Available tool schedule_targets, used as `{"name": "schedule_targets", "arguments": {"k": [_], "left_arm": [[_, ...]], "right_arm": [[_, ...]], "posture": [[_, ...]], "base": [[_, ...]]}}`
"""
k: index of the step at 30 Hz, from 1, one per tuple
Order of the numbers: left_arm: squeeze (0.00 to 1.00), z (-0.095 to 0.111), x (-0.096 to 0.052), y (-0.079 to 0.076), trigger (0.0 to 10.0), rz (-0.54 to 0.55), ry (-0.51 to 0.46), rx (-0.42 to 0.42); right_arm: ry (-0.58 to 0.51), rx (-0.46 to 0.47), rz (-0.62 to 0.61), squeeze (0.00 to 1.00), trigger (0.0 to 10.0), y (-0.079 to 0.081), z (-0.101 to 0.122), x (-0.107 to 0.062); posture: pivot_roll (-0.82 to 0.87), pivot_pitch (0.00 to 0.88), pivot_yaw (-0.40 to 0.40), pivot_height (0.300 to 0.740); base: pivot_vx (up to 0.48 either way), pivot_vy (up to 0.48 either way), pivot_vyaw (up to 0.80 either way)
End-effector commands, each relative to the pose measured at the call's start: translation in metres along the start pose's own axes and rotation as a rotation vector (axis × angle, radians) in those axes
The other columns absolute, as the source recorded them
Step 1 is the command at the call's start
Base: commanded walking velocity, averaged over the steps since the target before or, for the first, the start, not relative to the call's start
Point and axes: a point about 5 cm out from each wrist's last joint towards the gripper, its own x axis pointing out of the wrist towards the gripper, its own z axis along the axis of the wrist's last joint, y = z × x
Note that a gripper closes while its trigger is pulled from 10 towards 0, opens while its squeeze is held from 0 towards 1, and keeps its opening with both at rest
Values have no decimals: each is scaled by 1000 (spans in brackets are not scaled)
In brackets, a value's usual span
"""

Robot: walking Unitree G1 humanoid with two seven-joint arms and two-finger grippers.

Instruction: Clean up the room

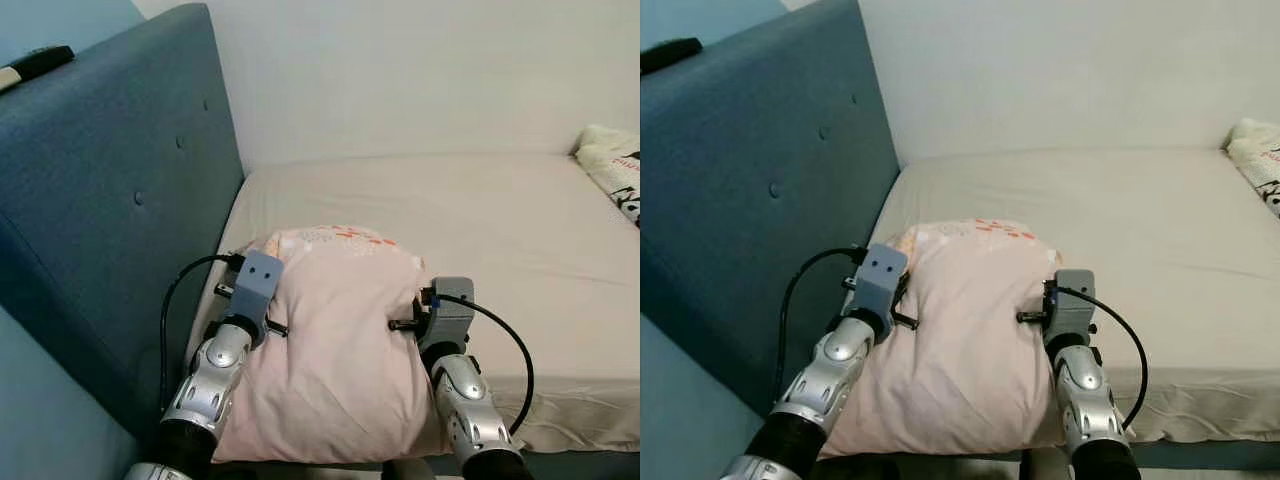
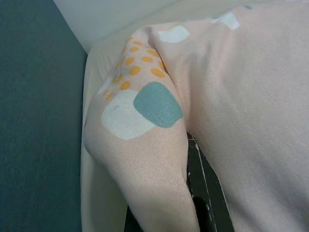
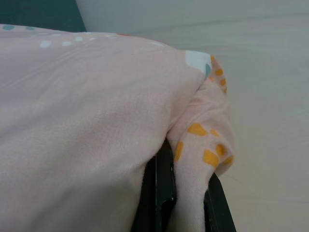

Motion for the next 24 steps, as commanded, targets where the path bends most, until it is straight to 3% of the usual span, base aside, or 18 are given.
{"name": "schedule_targets", "arguments": {"k": [1,12,13,16,18,21,22,23,24], "left_arm": [[0,9,2,1,10000,-10,-38,28],[0,26,17,22,10000,62,-76,49],[0,39,27,32,10000,66,-102,79],[0,51,36,39,10000,63,-128,129],[0,73,48,52,10000,69,-161,215],[0,83,52,59,10000,79,-176,250],[0,97,57,68,10000,102,-193,273],[0,97,57,68,10000,102,-193,273],[0,113,60,76,10000,125,-216,305]], "right_arm": [[-85,9,11,0,10000,6,17,6],[-154,-25,45,0,10000,1,53,32],[-184,-51,58,0,10000,1,70,43],[-206,-84,73,0,10000,2,84,52],[-231,-125,86,0,10000,4,102,62],[-244,-145,88,0,10000,5,111,65],[-264,-153,85,0,10000,5,122,70],[-264,-153,85,0,10000,5,122,70],[-290,-165,81,0,10000,5,135,73]], "posture": [[3,92,42,612],[14,156,25,588],[18,185,16,583],[18,197,14,583],[12,219,16,583],[12,219,16,583],[9,226,15,583],[9,226,15,583],[10,228,16,583]], "base": [[0,0,0],[0,0,0],[0,0,0],[0,0,0],[0,0,0],[0,0,0],[0,0,0],[0,0,0],[0,0,0]]}}
